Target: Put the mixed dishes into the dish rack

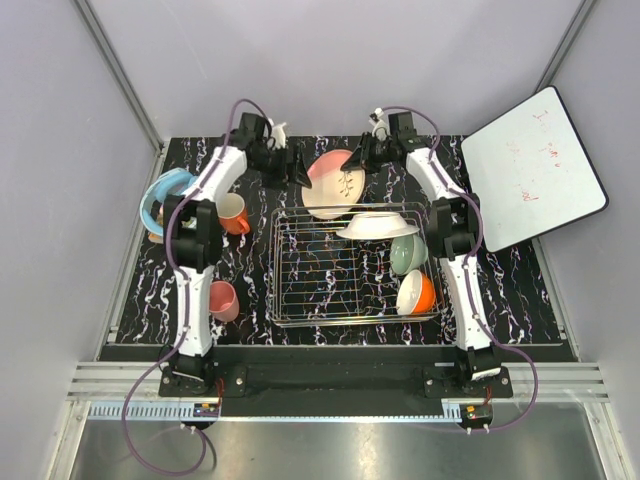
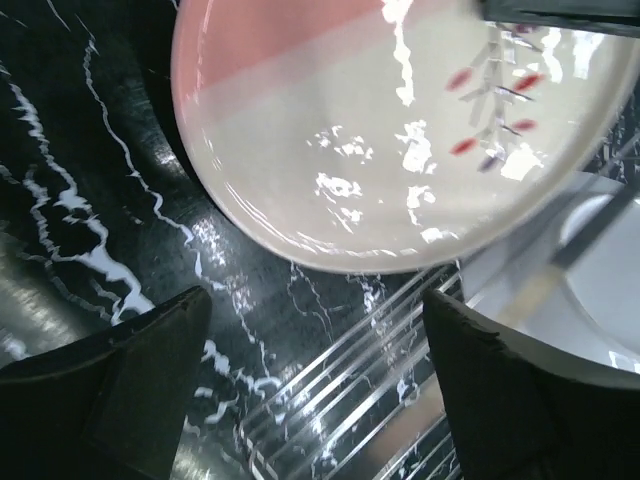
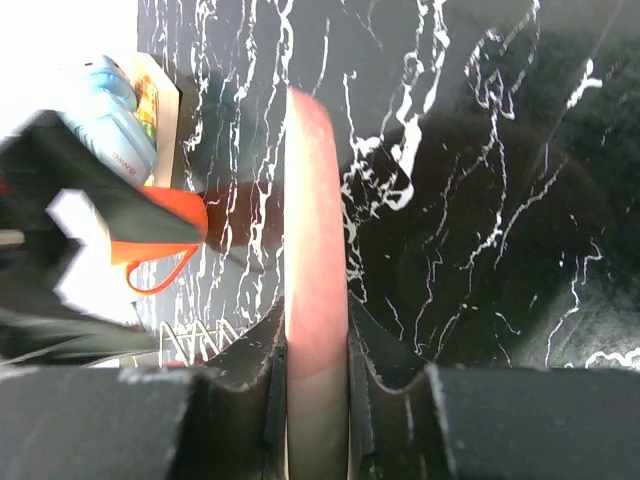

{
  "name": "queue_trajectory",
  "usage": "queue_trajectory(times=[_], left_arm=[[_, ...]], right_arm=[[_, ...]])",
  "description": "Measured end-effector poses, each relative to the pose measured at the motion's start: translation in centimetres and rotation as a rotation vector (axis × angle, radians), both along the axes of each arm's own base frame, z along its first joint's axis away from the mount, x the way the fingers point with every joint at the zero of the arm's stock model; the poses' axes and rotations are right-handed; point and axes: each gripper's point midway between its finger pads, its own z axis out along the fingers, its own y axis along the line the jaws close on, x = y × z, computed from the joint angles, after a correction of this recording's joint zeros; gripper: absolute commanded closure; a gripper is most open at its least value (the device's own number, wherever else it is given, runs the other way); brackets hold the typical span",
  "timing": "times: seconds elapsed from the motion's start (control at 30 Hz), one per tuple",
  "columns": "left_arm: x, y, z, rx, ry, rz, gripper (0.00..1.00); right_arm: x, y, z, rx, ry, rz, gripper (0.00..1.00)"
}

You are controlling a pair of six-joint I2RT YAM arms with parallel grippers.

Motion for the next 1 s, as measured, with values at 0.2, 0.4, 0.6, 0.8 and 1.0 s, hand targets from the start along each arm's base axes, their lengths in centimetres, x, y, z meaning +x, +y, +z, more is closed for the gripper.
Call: queue_trajectory(times=[0.2,0.4,0.6,0.8,1.0], left_arm=[[-0.2,2.4,7.2,-0.01,-0.13,0.019,0.01],[-1.9,5.5,10.8,0.006,-0.163,0.05,0.01],[-5.4,9.2,14.1,0.039,-0.187,0.083,0.01],[-8.0,11.5,15.6,0.053,-0.193,0.108,0.01],[-12.1,11.3,15.0,0.054,-0.138,0.069,0.01]], right_arm=[[0.8,-0.4,1.2,-0.018,-0.052,-0.019,1.0],[1.9,-1.3,5.1,-0.021,-0.145,-0.055,1.0],[1.5,-2.3,12.6,-0.002,-0.293,-0.063,1.0],[-2.2,-3.7,21.6,-0.032,-0.502,-0.029,1.0],[-10.6,-5.1,30.9,-0.046,-0.737,0.052,1.0]])
